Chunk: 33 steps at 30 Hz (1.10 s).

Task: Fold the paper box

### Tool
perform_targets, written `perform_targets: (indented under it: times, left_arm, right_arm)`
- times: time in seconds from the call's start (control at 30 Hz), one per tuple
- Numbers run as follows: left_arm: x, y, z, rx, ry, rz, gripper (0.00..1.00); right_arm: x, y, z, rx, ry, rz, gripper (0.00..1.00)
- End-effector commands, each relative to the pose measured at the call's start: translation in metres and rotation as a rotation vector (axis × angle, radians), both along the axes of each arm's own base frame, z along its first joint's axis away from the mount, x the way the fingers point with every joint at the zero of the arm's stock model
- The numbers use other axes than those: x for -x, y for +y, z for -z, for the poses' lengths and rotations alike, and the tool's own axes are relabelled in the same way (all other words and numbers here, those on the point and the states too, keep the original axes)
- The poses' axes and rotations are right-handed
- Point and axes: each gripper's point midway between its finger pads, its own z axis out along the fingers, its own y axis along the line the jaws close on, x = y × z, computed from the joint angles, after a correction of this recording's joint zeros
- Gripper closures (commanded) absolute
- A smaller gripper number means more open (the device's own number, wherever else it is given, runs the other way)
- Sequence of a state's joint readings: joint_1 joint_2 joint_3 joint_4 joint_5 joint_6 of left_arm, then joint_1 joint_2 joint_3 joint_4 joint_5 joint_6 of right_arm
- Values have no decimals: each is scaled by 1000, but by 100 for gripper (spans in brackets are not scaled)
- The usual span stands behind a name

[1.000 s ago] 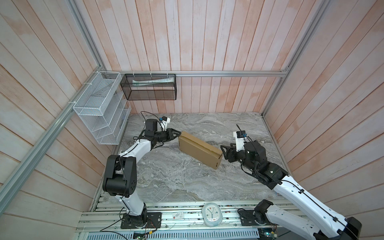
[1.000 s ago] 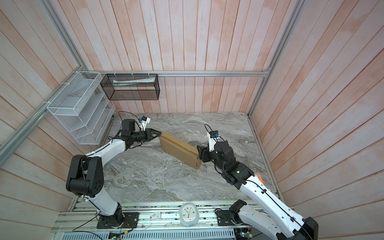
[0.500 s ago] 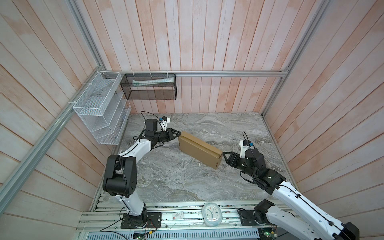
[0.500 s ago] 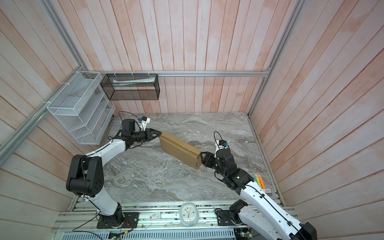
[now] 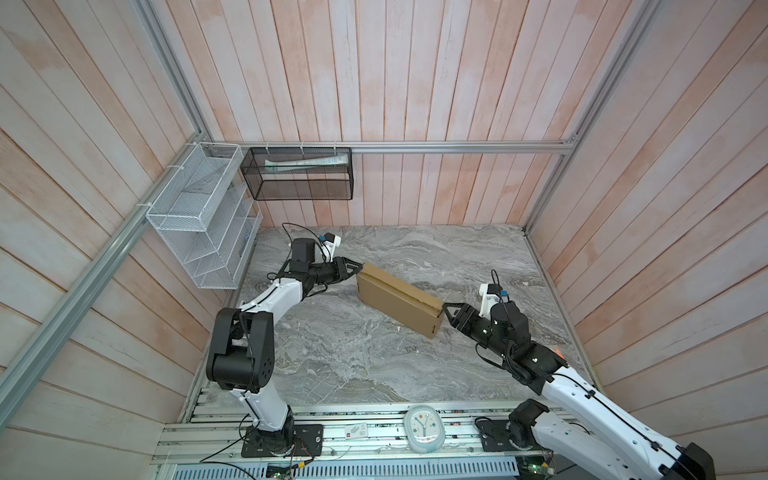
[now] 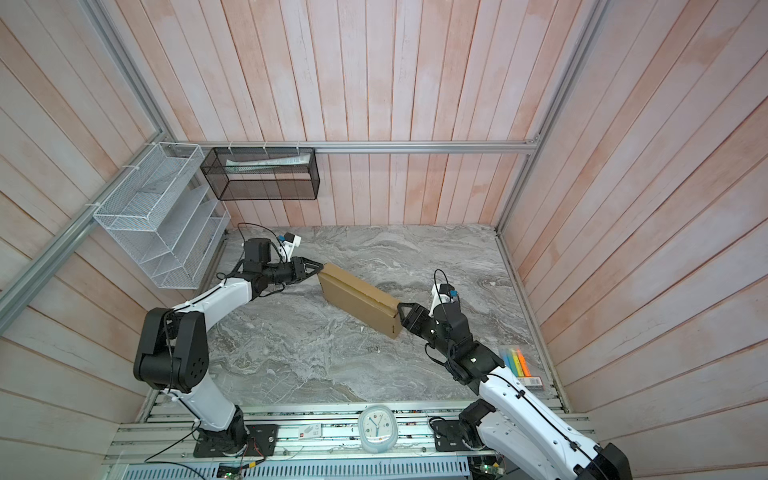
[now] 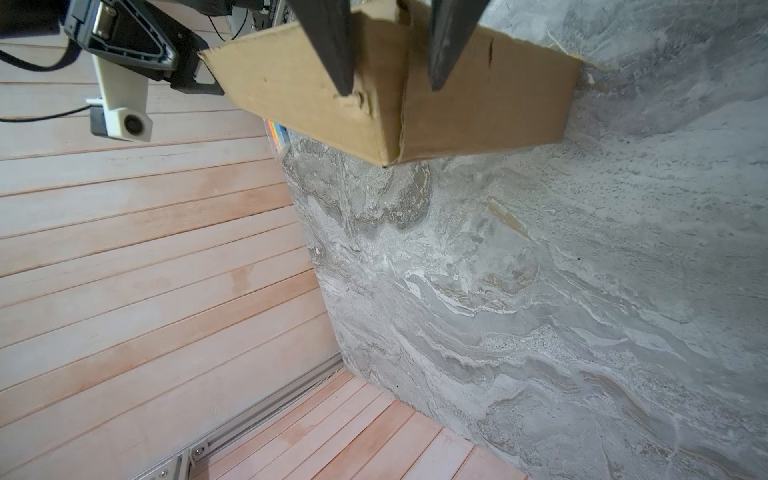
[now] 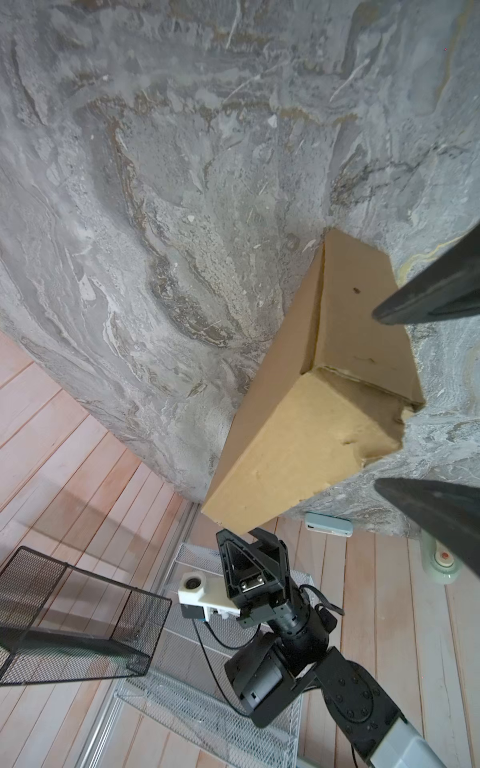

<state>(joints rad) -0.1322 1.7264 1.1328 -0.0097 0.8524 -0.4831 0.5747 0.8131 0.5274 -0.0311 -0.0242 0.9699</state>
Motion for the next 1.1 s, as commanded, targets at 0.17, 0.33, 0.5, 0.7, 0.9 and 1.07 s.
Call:
perform_targets:
  times: [0.17,0.33,0.5,0.7,0.9,1.07]
  left_arm:
    - [3,-3,16,-14,29,11,67]
    - [3,-3,16,-15,30,10,67]
    - [3,-4,17,-15,34,11,67]
    - [3,-5,20,-17,39,11,67]
    - [3,-7,23,-23,45,11,67]
    - [5,-8,24,-25,49,12,67]
  right_arm:
    - [-8,3,4,-46,6,-3,42]
    - [-11,9,8,-58,15,-24,45]
    - [-12,14,12,-64,26,-42,47]
    - [-11,17,20,-69,44,-55,51]
    - [-10,19,26,-78,56,-61,57]
    - [-10,19,29,-74,60,-63,62]
